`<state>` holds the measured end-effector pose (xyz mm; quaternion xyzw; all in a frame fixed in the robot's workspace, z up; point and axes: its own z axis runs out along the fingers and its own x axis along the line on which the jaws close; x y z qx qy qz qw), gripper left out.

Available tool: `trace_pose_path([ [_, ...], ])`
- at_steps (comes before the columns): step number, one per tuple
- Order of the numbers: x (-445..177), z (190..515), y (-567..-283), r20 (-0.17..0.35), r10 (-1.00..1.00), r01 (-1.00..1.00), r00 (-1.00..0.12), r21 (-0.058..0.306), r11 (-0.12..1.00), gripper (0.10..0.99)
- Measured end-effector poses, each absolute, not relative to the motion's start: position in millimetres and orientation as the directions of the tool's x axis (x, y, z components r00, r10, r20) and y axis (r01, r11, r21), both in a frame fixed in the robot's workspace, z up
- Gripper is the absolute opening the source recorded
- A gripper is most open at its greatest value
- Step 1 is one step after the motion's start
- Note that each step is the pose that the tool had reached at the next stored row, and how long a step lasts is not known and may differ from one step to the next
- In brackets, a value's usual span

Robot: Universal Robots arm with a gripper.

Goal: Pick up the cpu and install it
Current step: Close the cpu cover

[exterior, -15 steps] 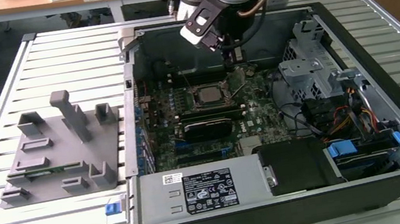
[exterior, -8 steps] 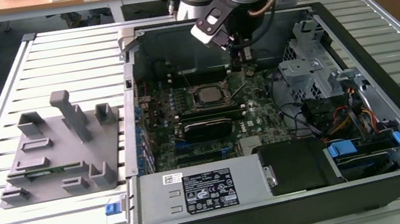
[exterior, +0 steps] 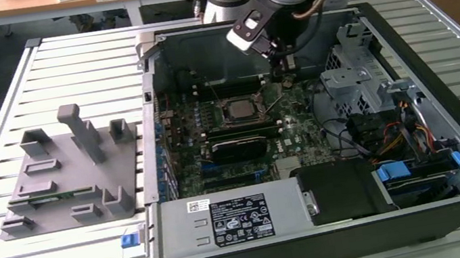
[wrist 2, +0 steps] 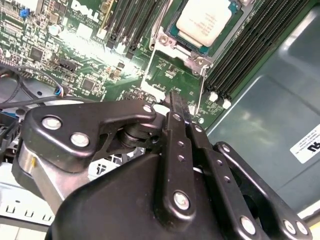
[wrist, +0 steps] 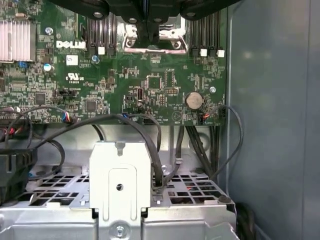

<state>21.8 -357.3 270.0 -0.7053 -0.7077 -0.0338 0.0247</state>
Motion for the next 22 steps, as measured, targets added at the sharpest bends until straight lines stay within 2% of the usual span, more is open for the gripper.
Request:
trace_pose_path([
  [22,43.9,262.3,-351.9,0.076,0.997,1.000,-0.018,0.007,0.018,0.110],
])
